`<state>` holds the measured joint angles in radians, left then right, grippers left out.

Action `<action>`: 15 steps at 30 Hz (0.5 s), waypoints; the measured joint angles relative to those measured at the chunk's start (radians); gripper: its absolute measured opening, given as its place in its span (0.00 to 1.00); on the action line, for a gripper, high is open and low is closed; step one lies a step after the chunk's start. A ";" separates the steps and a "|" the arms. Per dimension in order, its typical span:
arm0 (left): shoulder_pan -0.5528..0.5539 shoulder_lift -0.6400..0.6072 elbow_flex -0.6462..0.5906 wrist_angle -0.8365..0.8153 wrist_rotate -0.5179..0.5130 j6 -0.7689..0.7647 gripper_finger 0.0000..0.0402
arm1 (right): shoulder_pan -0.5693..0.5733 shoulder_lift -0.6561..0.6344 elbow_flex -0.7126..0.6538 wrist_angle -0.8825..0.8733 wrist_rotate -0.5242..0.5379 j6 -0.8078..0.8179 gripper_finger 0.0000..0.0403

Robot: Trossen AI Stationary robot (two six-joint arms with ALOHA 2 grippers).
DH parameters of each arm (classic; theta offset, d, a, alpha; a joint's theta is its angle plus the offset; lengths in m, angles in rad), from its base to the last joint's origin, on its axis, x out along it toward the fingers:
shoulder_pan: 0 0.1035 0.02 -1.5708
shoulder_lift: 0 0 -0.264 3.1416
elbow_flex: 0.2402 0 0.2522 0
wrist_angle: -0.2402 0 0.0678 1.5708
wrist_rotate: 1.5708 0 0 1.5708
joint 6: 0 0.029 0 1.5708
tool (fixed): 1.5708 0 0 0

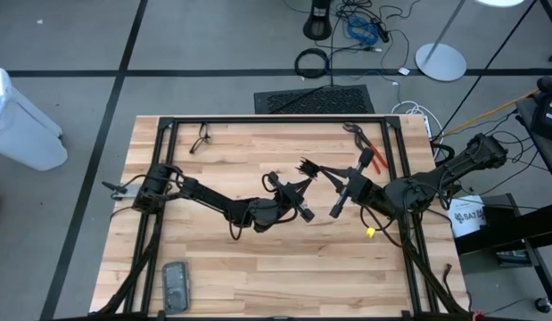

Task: Coil cords
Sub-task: Coil the black wire onto the spool

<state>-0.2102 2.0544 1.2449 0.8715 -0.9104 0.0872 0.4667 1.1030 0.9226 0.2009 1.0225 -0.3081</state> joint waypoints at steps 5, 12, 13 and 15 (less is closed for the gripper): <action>-0.006 0.000 0.001 0.002 0.004 0.005 0.01 | -0.001 0.002 0.000 -0.016 0.054 0.009 0.00; 0.001 -0.002 0.029 0.003 0.043 0.025 0.00 | -0.006 0.008 0.000 -0.013 0.078 0.059 0.00; 0.005 -0.003 0.029 0.003 0.052 0.024 0.00 | -0.008 0.008 0.000 -0.013 0.077 0.063 0.00; 0.010 -0.003 0.029 0.003 0.083 0.013 0.00 | -0.010 0.008 0.000 -0.013 0.078 0.070 0.00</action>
<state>-0.1997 2.0518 1.2736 0.8745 -0.8273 0.1006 0.4565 1.1110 0.9226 0.1883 1.1007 -0.2378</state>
